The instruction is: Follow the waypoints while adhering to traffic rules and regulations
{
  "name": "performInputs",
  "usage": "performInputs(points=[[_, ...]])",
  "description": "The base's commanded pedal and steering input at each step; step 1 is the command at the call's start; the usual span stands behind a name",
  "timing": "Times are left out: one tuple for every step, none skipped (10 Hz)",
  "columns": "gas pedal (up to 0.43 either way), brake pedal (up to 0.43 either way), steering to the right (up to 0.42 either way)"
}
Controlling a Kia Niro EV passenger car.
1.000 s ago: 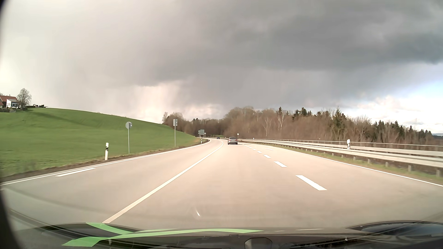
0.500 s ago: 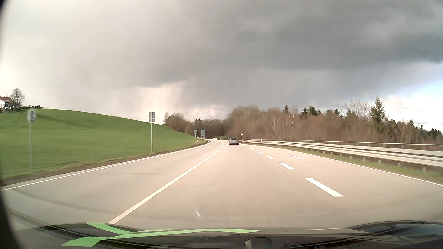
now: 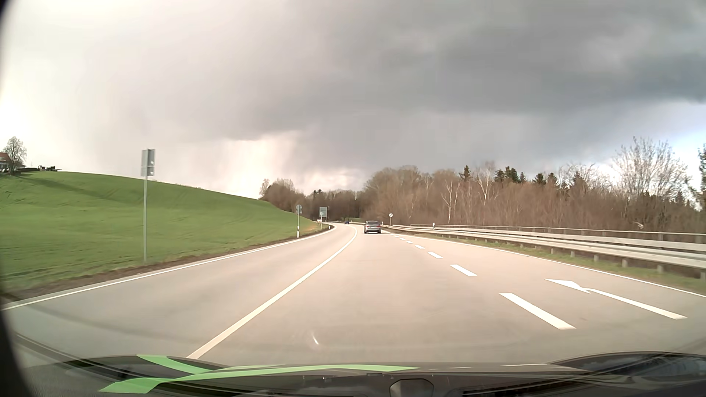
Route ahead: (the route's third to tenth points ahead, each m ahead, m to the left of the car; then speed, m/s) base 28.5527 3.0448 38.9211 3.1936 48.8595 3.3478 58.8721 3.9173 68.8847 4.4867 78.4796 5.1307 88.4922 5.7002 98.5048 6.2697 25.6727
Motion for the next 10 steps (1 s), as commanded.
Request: performInputs(points=[[0.079,0.000,-0.007],[0.079,0.000,-0.006],[0.079,0.000,-0.006],[0.079,0.000,-0.006],[0.079,0.000,-0.007],[0.079,0.000,-0.007],[0.079,0.000,-0.006],[0.079,0.000,-0.006],[0.079,0.000,-0.006],[0.079,0.000,-0.007]])
